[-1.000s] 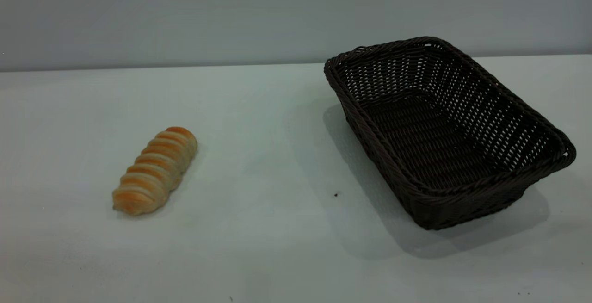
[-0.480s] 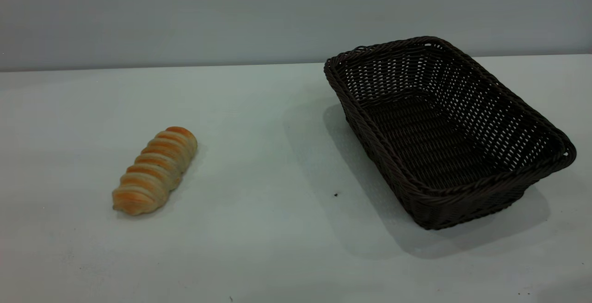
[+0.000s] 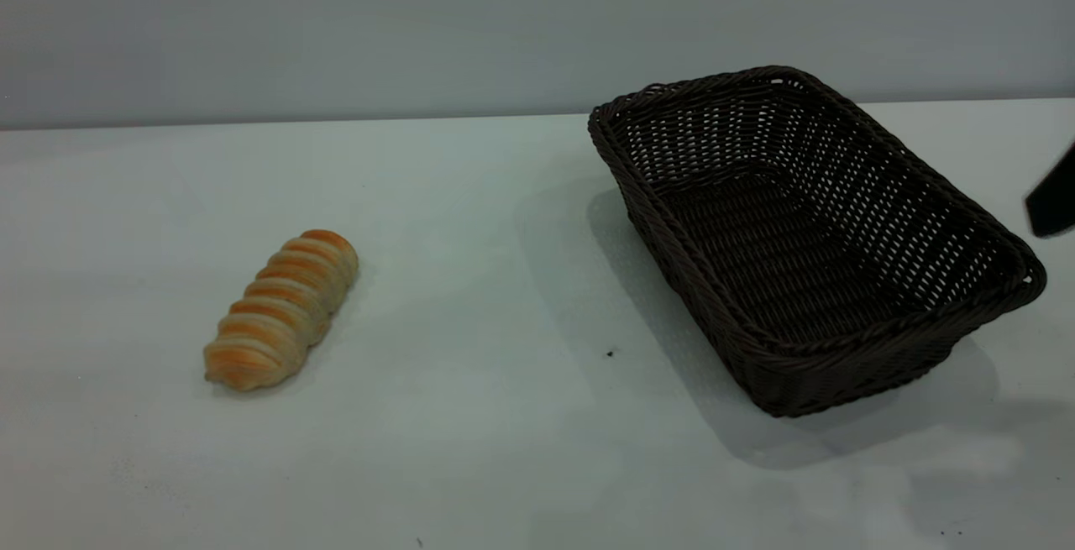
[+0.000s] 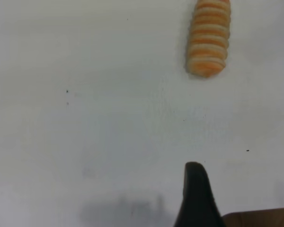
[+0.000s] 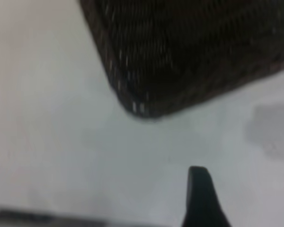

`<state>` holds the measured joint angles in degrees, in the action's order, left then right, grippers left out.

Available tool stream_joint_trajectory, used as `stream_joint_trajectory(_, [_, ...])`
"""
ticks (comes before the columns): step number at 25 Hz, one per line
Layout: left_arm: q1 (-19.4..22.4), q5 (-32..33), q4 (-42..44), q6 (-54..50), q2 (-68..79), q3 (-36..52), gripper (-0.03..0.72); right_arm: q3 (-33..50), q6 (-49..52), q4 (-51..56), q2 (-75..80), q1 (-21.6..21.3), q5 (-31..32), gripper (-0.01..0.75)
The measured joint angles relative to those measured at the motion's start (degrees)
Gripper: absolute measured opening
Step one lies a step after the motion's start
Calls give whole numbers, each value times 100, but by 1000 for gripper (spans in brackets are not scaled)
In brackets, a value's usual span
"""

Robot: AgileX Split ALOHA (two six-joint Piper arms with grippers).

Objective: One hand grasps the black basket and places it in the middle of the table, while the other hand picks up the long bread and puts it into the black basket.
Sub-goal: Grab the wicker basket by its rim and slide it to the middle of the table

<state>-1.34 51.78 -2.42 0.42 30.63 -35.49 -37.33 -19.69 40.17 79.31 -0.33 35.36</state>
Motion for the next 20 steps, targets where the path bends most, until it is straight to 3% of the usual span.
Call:
stream_joint_trajectory(4, [0,-11,0,0,0,0,541,-21,-84,710,494,0,-564,553])
stream_joint_trajectory(9, [0,-6,0,0,0,0,541,-33,-107,1480,1229,0,-1024,564])
stream_joint_trajectory(20, [0,49,0,0,0,0,541,-75,-311,2624,2163,0,-1422,565])
